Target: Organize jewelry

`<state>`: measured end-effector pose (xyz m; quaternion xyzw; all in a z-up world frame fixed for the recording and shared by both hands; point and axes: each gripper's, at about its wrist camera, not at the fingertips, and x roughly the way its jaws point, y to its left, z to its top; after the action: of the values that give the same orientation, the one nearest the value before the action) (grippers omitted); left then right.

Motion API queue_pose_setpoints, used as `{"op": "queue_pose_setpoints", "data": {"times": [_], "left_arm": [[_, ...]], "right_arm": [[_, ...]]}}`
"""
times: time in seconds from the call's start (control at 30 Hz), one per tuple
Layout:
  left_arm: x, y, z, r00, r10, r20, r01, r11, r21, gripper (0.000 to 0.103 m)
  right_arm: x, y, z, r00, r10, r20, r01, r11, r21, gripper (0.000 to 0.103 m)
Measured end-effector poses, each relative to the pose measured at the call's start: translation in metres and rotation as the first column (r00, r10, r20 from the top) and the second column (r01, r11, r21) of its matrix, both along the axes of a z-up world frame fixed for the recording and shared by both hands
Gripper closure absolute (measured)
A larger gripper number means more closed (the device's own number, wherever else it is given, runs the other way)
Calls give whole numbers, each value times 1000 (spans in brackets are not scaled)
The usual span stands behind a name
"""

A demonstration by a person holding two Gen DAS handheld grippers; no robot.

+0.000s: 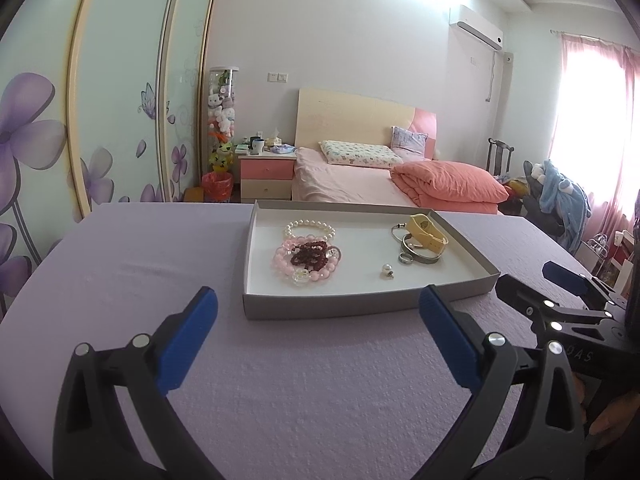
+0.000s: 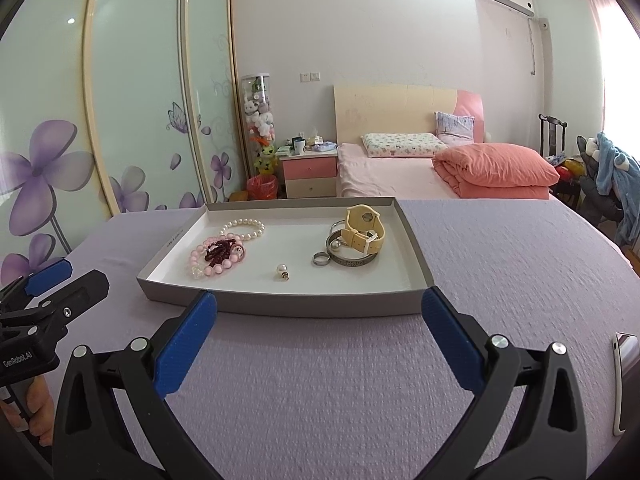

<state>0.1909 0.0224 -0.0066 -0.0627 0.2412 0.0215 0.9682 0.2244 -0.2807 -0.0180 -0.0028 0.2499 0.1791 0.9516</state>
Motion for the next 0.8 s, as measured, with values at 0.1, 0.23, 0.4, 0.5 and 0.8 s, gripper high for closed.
{"op": "queue_pose_setpoints", "data": {"times": [0.1,0.23,0.4,0.5,0.8], "left_arm": [[0,-1,0,1000,-2,-1,2,1000,0,2],[-1,-2,0,1000,-6,-1,6,1000,4,2],[-1,-3,1,1000,-7,-2,7,1000,4,2],[-1,-3,0,1000,-7,-4,7,1000,4,2],[-2,-5,-3,1000,-4,-12,4,1000,-3,2]], "right_arm": [[0,0,0,1000,0,0,0,1000,0,1],[0,0,0,1000,-1,1,1,1000,1,1],[0,0,0,1000,0,0,0,1000,0,1],[0,0,0,1000,0,0,0,1000,1,1],[0,1,1,1000,3,0,-3,1000,3,1]]}}
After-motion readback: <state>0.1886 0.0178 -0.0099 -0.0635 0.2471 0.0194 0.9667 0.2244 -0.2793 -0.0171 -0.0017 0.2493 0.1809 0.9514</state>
